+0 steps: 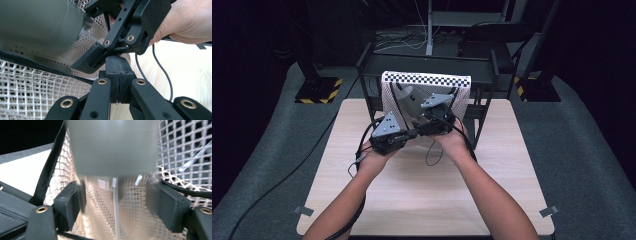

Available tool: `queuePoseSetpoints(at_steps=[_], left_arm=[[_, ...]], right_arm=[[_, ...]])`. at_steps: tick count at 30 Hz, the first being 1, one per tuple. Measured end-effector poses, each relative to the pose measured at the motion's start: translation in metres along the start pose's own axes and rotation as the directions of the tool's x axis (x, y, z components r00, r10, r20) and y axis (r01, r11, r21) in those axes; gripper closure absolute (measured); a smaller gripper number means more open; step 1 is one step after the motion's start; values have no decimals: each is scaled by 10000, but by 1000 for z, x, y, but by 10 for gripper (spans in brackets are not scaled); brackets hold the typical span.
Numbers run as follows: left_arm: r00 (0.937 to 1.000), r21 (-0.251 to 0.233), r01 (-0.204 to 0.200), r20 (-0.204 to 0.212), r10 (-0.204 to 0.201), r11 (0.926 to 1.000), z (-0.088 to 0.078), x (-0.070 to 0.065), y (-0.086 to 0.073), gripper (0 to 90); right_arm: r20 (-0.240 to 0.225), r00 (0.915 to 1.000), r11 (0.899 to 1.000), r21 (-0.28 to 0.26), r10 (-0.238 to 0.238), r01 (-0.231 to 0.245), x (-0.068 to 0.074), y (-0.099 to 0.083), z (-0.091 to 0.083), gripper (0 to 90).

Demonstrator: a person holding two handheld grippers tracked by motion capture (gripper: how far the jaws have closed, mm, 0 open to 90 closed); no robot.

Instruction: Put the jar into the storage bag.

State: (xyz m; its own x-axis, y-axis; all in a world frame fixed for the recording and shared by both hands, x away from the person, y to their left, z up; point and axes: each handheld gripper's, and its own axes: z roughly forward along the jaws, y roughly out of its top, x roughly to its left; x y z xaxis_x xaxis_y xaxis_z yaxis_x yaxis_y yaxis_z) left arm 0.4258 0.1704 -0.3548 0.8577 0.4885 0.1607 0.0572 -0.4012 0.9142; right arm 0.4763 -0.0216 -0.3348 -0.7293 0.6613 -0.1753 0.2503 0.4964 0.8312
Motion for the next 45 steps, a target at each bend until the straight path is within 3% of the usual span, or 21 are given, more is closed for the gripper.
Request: queuePoseSetpoints(at_steps=[2,6,10,14,21,25,45], left_arm=[[10000,63,-24,2,24,10000,0,1,0,887],[9998,342,-7,-192,14,9994,5,4,-6,886],[9986,52,497,-182,-496,9988,3,12,-8,882],[9986,187,495,-219,-491,9986,4,15,-9,873],[9951,244,973,-199,-968,9950,7,20,-12,677],[9919,298,1233,-347,-1223,9919,9,20,-16,552],[9890,108,1440,-360,-1436,9895,1,13,-19,342]], right_arm=[[120,9999,9990,-439,-4,9,-1,1,-5,230],[-94,9974,9881,-1360,713,-719,-10,3,-20,216],[15,9977,9790,-1929,678,-662,-13,-1,-36,216],[30,9988,9696,-2403,484,-463,-11,-6,-52,208],[419,9989,9773,-2100,-209,292,0,-25,-56,170],[447,9987,9835,-1784,-234,310,2,-30,-51,152],[423,9990,9876,-1571,119,-51,5,-38,-49,120]])
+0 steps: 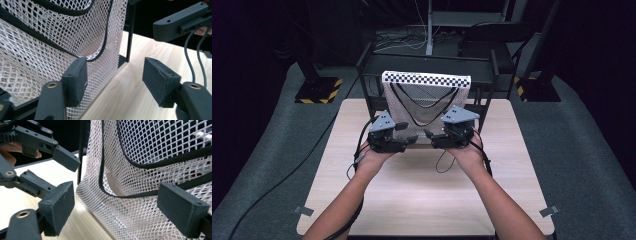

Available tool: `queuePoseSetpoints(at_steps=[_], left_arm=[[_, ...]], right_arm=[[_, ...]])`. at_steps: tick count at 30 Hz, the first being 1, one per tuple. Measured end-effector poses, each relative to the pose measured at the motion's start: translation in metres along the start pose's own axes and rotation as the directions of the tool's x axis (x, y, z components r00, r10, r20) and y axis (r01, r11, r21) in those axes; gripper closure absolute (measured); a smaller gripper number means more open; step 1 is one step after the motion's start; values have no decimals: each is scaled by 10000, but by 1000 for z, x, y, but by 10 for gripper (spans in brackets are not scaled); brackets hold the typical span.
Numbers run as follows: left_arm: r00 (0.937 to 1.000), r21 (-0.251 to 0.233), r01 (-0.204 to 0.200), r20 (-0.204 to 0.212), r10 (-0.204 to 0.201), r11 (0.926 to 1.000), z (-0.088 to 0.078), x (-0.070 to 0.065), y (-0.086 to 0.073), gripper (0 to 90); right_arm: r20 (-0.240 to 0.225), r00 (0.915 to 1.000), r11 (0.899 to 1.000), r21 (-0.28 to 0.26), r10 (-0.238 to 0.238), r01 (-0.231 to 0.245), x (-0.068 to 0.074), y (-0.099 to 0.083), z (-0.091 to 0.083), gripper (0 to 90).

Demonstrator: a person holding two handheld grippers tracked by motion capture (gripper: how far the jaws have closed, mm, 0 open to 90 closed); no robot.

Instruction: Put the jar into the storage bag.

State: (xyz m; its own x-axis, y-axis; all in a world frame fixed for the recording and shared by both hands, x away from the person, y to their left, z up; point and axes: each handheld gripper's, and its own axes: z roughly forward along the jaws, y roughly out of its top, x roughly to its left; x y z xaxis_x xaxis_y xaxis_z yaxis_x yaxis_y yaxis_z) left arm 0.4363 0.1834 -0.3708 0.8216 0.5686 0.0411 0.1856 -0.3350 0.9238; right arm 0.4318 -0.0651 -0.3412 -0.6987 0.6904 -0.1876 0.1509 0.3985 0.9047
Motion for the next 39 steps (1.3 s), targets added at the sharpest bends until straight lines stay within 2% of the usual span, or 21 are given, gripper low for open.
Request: queuePoseSetpoints(at_steps=[3,9,14,17,23,29,39], left_arm=[[10000,-90,-35,37,36,10000,-2,-2,-2,293],[10000,-75,15,-87,-15,10000,-7,-7,-7,229],[9991,122,-35,-416,40,9999,-10,-9,-11,169],[9984,69,-9,-573,13,10000,-15,-10,-12,153],[9962,-179,134,-863,-149,9998,-24,-11,-14,101],[9937,-81,146,-1107,-154,9999,-32,-10,-21,77],[9886,-113,484,-1423,-496,9988,-48,-6,-33,78]], right_arm=[[196,9998,10000,-21,89,-88,2,-2,-3,88],[280,9994,9996,136,226,-230,6,-9,-7,47],[455,9984,9993,184,327,-336,9,-15,-14,26],[518,9978,9988,226,415,-427,10,-17,-17,22],[782,9965,9990,314,284,-310,13,-21,-27,22],[1297,9915,9963,846,55,-166,13,-32,-33,24],[1592,9840,9909,943,800,-958,1,-53,-40,23]])
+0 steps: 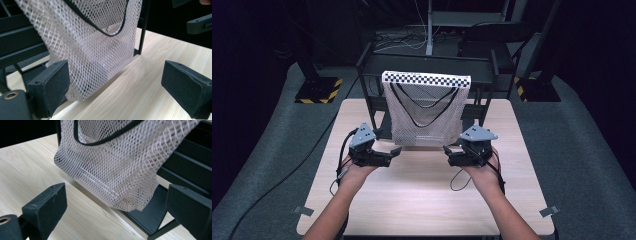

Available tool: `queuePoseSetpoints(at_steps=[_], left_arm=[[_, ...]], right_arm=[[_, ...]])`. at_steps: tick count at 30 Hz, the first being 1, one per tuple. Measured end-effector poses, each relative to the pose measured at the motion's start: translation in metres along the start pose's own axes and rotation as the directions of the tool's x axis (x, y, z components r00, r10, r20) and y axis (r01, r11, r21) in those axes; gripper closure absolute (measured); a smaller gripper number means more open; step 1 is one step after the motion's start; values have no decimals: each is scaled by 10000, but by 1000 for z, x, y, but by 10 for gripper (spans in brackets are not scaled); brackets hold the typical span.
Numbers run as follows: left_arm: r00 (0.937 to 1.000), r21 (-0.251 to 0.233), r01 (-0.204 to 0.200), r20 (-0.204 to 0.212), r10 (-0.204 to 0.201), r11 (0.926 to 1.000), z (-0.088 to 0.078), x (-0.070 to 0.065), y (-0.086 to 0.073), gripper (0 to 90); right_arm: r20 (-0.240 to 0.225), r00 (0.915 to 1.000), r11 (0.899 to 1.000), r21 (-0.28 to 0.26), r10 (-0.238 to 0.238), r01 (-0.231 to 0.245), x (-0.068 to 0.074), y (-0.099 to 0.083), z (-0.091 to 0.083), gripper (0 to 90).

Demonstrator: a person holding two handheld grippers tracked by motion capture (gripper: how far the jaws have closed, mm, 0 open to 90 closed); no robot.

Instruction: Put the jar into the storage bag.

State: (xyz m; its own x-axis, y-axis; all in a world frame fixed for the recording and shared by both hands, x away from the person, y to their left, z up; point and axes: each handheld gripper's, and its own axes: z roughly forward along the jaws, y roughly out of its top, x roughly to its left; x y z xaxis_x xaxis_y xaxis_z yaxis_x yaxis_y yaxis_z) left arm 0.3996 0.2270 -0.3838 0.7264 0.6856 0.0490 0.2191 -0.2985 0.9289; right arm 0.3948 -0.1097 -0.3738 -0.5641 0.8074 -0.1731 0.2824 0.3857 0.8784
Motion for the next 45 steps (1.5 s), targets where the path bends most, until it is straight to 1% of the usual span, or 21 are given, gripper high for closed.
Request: queuePoseSetpoints(at_steps=[4,9,11,12,17,20,22,25,28,30,32,35,39,40,44,45], left_arm=[[9999,63,-9,-105,9,10000,-4,0,-6,80],[9997,109,-9,-240,12,9999,-10,2,-14,83],[9997,65,106,-221,-105,9999,-13,3,-18,86],[9995,65,128,-276,-126,9999,-14,4,-20,87],[9989,53,285,-382,-283,9996,-16,5,-30,88],[9985,114,374,-413,-369,9992,-15,5,-37,86],[9982,229,405,-440,-395,9989,-14,5,-42,84],[9978,275,509,-438,-497,9983,-12,5,-47,85],[9974,274,591,-429,-579,9979,-10,4,-52,86],[9975,373,563,-440,-546,9977,-9,4,-56,87],[9973,501,531,-536,-504,9973,-7,4,-61,87],[9965,607,671,-544,-638,9959,-4,6,-69,88],[9953,699,838,-542,-801,9940,-2,7,-78,88],[9951,704,858,-543,-821,9938,-2,8,-79,88],[9922,664,1158,-541,-1123,9911,-2,10,-88,89],[9920,684,1171,-543,-1135,9908,-2,10,-90,89]], right_arm=[[-34,9998,9998,-23,175,-175,0,-7,0,23],[-147,9997,9998,-24,198,-198,2,-12,1,24],[-181,9997,9998,-37,174,-175,3,-15,0,25],[-192,9997,9998,-33,181,-182,3,-17,0,25],[-250,9990,9993,112,366,-363,1,-25,2,24],[-159,9989,9989,168,431,-428,1,-31,3,24],[-174,9983,9983,157,558,-555,0,-35,3,23],[-169,9969,9969,182,764,-761,-2,-40,2,23],[-136,9967,9965,235,802,-799,-3,-45,2,23],[-154,9955,9954,230,930,-926,-4,-48,2,23],[-122,9956,9953,260,934,-931,-4,-51,2,24],[-55,9959,9952,373,905,-903,-3,-57,3,24],[-36,9947,9936,488,1024,-1021,-3,-64,4,24],[-21,9944,9931,512,1055,-1052,-3,-67,4,24],[13,9928,9909,613,1196,-1194,-3,-74,5,24],[11,9924,9904,646,1227,-1225,-4,-77,5,24]])
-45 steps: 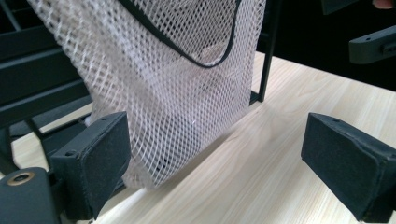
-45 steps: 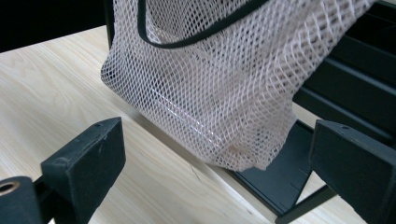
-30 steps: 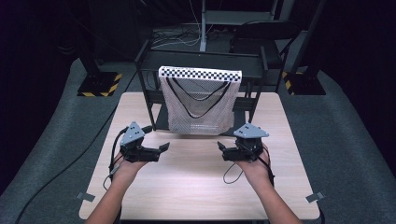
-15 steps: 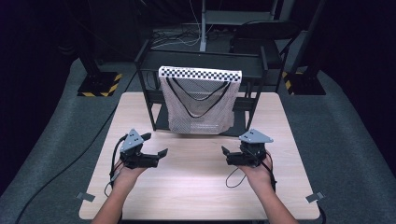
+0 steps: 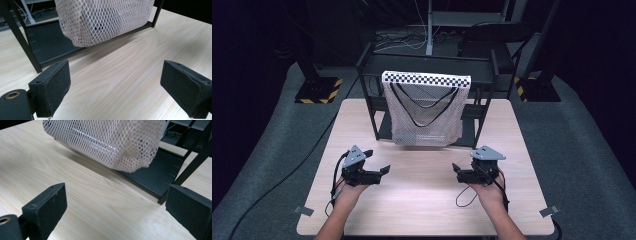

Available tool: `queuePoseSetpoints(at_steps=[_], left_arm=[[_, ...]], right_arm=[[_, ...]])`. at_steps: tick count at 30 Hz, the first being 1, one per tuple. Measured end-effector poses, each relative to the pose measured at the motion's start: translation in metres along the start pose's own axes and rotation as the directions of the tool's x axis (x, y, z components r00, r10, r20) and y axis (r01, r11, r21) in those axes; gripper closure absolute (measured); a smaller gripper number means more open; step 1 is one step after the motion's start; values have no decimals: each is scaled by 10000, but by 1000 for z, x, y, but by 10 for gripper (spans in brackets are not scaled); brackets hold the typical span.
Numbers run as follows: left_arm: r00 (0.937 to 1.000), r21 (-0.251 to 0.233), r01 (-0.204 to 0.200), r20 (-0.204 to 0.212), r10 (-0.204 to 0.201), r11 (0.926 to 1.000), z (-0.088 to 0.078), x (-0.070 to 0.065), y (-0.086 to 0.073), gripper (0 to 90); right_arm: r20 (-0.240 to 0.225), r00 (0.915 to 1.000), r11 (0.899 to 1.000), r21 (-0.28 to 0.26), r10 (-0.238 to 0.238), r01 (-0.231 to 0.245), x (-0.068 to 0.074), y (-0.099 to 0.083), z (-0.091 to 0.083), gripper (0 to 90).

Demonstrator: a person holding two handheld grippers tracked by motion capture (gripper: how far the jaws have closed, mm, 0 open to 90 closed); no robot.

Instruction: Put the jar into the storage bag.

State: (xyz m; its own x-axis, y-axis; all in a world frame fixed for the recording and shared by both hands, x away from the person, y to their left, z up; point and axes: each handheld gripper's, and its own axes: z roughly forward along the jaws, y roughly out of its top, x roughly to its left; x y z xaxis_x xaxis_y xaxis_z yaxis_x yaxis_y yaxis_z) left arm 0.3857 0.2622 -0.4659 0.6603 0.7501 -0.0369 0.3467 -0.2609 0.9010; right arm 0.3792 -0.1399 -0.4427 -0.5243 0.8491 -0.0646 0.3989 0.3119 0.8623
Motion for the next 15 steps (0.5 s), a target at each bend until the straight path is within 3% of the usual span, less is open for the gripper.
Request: queuePoseSetpoints(at_steps=[15], left_arm=[[9991,510,314,-284,-300,9982,6,4,-33,94]], right_arm=[[150,9991,9968,695,385,-394,-7,-35,9,19]])
